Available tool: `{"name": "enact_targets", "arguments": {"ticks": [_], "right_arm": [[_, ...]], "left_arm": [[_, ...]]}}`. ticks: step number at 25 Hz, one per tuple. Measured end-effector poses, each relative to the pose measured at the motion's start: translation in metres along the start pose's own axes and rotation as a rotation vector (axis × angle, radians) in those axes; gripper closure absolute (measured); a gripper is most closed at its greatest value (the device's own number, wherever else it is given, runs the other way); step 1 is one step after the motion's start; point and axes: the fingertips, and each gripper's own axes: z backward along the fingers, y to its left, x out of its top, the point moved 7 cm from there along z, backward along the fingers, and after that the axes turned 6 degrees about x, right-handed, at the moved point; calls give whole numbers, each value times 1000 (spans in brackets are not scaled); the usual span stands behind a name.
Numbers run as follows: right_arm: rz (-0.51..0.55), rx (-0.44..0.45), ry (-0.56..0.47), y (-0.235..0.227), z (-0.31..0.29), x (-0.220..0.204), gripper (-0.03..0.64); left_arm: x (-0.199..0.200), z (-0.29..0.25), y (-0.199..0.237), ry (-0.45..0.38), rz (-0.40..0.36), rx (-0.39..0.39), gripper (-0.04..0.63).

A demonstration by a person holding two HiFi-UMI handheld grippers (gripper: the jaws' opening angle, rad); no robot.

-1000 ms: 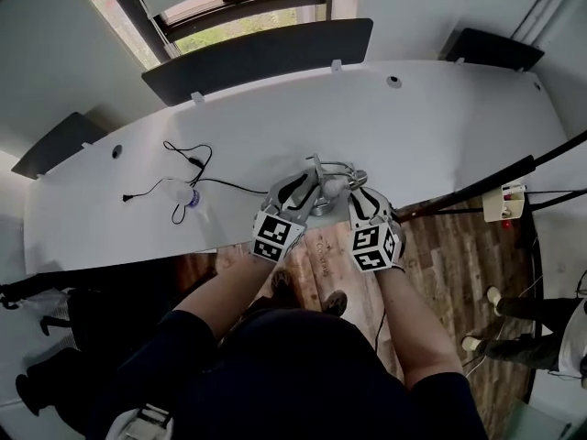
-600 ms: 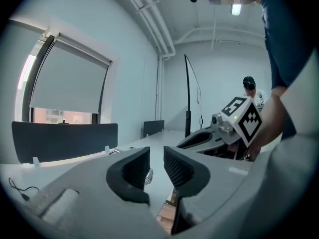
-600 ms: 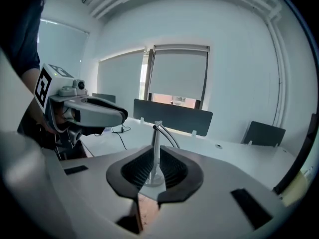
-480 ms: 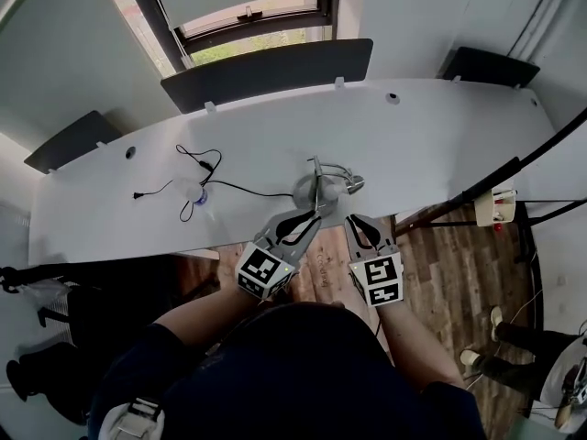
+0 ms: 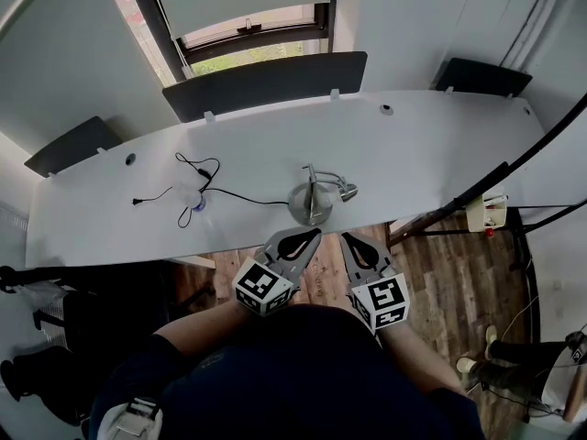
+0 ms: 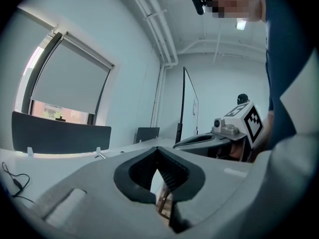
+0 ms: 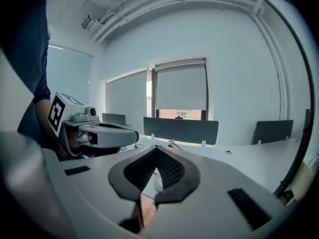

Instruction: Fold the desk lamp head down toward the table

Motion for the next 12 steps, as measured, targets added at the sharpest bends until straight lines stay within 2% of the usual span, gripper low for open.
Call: {"name": "enact_targets", "arguments": {"ticks": [4, 12], "right_arm": [[-13, -18, -35, 0, 6, -3, 607], [-19, -4, -41, 0, 9, -3, 607]], "left_arm": [[-3, -2, -11, 9, -2, -22, 591], [4, -4, -16, -6, -4, -23, 591]]}}
